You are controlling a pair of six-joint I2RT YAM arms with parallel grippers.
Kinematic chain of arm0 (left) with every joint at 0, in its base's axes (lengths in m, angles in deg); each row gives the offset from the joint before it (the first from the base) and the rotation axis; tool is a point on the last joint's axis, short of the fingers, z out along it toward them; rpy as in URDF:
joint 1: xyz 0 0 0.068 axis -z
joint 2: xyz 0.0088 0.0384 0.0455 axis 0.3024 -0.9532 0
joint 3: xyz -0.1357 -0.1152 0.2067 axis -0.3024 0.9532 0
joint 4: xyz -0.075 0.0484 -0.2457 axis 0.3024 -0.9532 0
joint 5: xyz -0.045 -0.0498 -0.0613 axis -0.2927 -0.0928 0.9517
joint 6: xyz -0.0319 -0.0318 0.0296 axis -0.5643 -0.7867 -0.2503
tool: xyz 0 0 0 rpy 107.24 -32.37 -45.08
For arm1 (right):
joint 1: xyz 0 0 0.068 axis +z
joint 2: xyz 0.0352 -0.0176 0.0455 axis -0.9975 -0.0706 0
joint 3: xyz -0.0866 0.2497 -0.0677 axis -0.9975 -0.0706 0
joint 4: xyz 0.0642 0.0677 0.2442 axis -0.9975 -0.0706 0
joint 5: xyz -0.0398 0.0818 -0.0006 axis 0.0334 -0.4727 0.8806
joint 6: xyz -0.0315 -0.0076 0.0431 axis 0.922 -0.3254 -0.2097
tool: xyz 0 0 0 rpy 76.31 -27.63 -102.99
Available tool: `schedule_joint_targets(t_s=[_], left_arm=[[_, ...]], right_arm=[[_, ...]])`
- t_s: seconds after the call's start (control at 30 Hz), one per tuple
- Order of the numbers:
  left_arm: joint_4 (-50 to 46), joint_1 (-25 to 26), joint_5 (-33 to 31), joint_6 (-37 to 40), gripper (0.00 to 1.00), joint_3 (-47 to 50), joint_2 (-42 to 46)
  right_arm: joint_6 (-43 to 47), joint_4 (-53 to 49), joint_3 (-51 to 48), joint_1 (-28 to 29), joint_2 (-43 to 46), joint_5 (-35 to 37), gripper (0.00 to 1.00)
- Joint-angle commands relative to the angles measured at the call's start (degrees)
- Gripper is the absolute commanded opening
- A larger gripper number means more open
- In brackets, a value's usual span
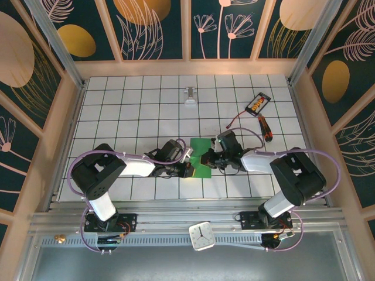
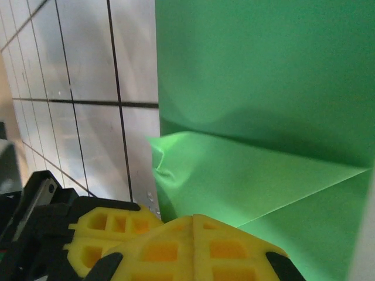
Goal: Fold a paper plane with a square sheet of paper (pick it up from the middle)
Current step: Fold the triangle a second time at the center of the table.
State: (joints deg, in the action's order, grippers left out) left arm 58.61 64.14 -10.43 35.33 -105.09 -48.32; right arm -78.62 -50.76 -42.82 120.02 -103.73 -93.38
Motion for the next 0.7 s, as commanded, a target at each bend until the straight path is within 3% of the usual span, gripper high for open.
schedule_joint_targets(t_s=[0.0,0.37,0.67], left_arm=[[-12.05,-0.06,-4.14,0.92,0.0,2.74,-2.99],[-12.22,-0.11,-4.31,1.27,0.0,3.18,-2.67],[-12.84,-0.07,-4.76,1.64,0.0,3.52,-2.58]], right_arm=[[-3.37,4.05,-0.61,1.74,-2.09,0.12,0.0],[-3.66,4.25,1.49,3.73,-7.0,-0.26,0.0],[1.35,-6.56,4.31,0.09,-7.26,5.14,0.0]])
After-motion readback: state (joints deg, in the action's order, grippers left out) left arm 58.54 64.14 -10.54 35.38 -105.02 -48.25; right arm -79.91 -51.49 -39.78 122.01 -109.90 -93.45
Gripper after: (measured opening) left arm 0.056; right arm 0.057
